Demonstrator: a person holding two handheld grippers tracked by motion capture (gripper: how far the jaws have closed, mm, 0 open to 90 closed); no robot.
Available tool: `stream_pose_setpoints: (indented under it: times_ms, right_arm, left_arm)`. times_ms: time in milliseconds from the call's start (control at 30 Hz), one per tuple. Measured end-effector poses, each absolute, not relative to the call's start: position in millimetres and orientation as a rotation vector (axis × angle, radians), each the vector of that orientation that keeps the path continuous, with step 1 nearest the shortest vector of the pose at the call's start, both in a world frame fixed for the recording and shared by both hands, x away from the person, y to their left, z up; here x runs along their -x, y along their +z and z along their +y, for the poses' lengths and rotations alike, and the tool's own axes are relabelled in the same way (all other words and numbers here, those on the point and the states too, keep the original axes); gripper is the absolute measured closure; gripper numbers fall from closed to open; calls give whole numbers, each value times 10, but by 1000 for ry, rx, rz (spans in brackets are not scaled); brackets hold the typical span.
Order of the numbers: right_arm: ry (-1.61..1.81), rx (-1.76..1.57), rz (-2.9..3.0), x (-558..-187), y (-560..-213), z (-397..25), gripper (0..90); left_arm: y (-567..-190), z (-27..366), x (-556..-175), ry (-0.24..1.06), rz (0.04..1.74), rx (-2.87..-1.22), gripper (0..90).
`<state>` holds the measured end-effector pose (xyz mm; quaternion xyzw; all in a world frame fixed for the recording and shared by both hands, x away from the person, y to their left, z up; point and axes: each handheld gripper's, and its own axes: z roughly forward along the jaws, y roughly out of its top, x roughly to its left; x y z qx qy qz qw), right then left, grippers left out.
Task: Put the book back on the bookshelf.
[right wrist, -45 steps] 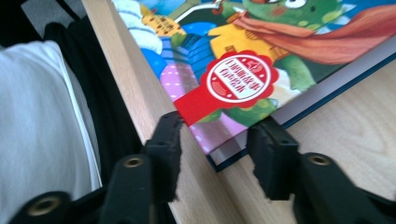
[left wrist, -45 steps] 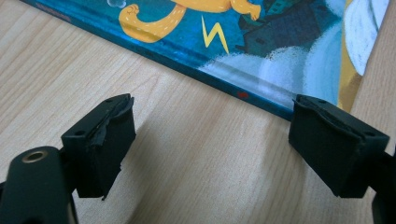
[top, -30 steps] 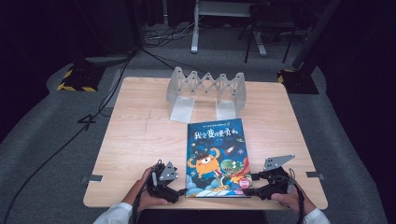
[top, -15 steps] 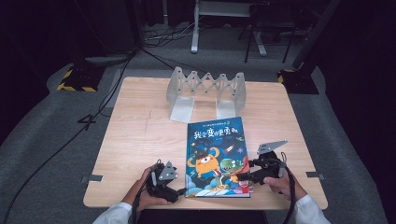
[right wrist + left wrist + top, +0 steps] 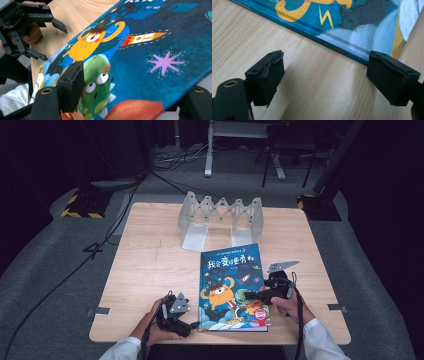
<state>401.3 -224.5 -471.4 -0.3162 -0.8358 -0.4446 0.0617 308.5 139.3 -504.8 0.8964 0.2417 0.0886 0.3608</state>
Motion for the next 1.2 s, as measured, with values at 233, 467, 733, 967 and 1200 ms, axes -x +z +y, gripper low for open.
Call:
stream_pose_setpoints:
  times_ms: [233,467,733,967,1200]
  right_arm:
    - [-1515,844,-2467,-3967,-4645,-2290,503]
    - [-1591,786,-2506,-3864,-4563,-2292,520]
    - [-1707,703,-2601,-3682,-4457,-2288,523]
    - [-1778,681,-2673,-3593,-4370,-2265,531]
    - [-1793,671,-2691,-3574,-4363,-2279,531]
  left_arm:
    - [-5047,1395,-3084,228,624,-2312,150]
    - [-5049,1404,-3083,227,628,-2307,150]
    - [-5032,1400,-3088,233,655,-2320,148]
    - [-4992,1344,-3149,153,675,-2316,159]
    - [-4919,1137,-3257,65,661,-2262,164]
